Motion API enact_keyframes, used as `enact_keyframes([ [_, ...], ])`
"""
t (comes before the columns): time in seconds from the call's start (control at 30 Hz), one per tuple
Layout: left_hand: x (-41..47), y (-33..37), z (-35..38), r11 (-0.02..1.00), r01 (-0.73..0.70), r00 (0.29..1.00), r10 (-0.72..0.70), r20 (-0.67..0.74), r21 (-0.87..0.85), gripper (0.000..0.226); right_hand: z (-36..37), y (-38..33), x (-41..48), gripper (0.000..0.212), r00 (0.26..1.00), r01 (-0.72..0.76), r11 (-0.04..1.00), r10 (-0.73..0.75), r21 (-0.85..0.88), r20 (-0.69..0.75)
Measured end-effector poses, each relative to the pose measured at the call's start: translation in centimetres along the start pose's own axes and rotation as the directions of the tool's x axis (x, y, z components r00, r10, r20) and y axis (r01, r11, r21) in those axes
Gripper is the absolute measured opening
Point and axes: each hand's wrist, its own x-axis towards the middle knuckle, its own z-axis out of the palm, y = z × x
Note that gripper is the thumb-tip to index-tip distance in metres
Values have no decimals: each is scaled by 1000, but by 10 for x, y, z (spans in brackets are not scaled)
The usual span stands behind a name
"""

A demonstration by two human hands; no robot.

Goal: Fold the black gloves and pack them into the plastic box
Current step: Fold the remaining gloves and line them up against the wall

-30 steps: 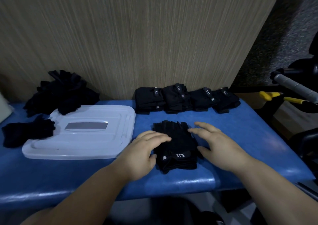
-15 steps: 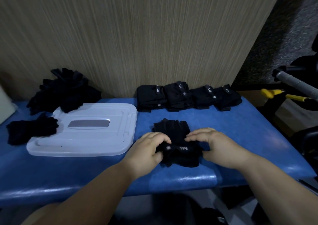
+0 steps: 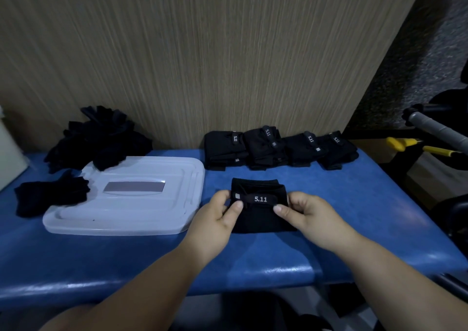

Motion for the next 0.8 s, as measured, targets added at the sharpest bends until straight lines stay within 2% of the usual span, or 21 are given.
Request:
enact_keyframes([
  [0.07, 0, -1, 0, 1000, 6, 999, -5, -40, 27, 35, 4, 3, 3, 38, 999, -42, 999, 41, -31, -31],
  [0.17, 1, -1, 3, 997, -23, 996, 30, -89, 76, 48, 9, 0, 3, 49, 983, -152, 968, 127, -201, -132],
  [0.27, 3, -4, 7, 990, -42, 985, 64, -158, 137, 56, 11, -10, 0, 48, 964, -241, 877, 168, -417, -204],
  [0.33, -1, -4, 8, 967, -117, 973, 157, -170, 227, 54, 15, -13, -1, 40, 959, -264, 822, 167, -504, -231],
  [0.4, -5, -4, 10, 899, -247, 947, 303, -106, 361, 51, 17, -14, -2, 27, 959, -240, 841, 130, -485, -250],
  [0.43, -7, -3, 10, 846, -293, 936, 349, -46, 446, 52, 18, -11, -2, 32, 964, -205, 863, 97, -461, -248],
  [0.47, -8, -2, 10, 790, -314, 933, 360, 16, 527, 51, 18, -9, -2, 46, 973, -141, 882, 40, -449, -227],
  [0.5, -8, -2, 11, 737, -308, 939, 335, 70, 601, 50, 17, -8, -2, 58, 983, -57, 889, -29, -455, -182],
  [0.57, -7, -3, 11, 680, -259, 962, 248, 118, 686, 48, 16, -11, -2, 67, 990, 73, 881, -121, -467, -73],
  [0.63, -6, -3, 11, 651, -241, 967, 224, 120, 720, 49, 17, -11, 0, 64, 994, 100, 875, -111, -474, 5],
  [0.7, -6, -4, 10, 646, -222, 969, 226, 95, 730, 49, 16, -11, 2, 57, 998, 56, 868, -48, -493, 29],
  [0.8, -5, -4, 6, 712, -130, 977, 209, -32, 690, 53, 12, -18, 1, 42, 1000, -21, 863, 29, -505, 8],
])
